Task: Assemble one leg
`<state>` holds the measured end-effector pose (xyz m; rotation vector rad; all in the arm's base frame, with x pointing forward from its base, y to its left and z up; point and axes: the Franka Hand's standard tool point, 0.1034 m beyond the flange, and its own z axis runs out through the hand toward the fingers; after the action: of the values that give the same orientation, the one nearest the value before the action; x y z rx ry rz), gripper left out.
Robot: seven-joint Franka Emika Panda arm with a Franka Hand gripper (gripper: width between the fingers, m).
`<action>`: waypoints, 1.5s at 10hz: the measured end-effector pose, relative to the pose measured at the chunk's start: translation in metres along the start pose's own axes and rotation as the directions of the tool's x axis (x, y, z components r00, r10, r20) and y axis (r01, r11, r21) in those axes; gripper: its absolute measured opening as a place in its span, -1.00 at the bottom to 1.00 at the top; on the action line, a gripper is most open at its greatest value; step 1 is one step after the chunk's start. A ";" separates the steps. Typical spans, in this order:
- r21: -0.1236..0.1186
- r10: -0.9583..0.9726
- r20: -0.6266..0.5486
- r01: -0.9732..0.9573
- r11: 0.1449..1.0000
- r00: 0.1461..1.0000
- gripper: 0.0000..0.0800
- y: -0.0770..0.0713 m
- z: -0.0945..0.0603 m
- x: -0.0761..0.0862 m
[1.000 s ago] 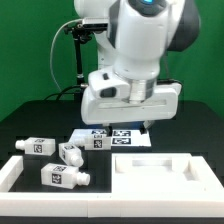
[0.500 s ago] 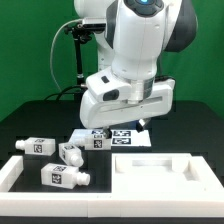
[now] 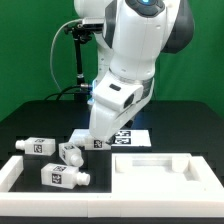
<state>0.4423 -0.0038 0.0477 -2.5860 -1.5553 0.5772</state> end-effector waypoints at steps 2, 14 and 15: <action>-0.014 -0.045 -0.001 0.045 0.999 0.999 0.62 0.000 0.001 0.000; -0.086 -0.293 0.342 0.340 0.937 0.893 0.62 -0.049 0.053 -0.007; -0.054 -0.285 0.396 0.332 0.942 0.873 0.62 -0.042 0.051 -0.011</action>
Offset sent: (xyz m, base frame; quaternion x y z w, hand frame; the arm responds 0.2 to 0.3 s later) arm -0.0415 0.0009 -0.0017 -0.0927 -0.0569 -0.0643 0.9920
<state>0.3845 -0.0003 0.0136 -2.3184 -2.1325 1.0282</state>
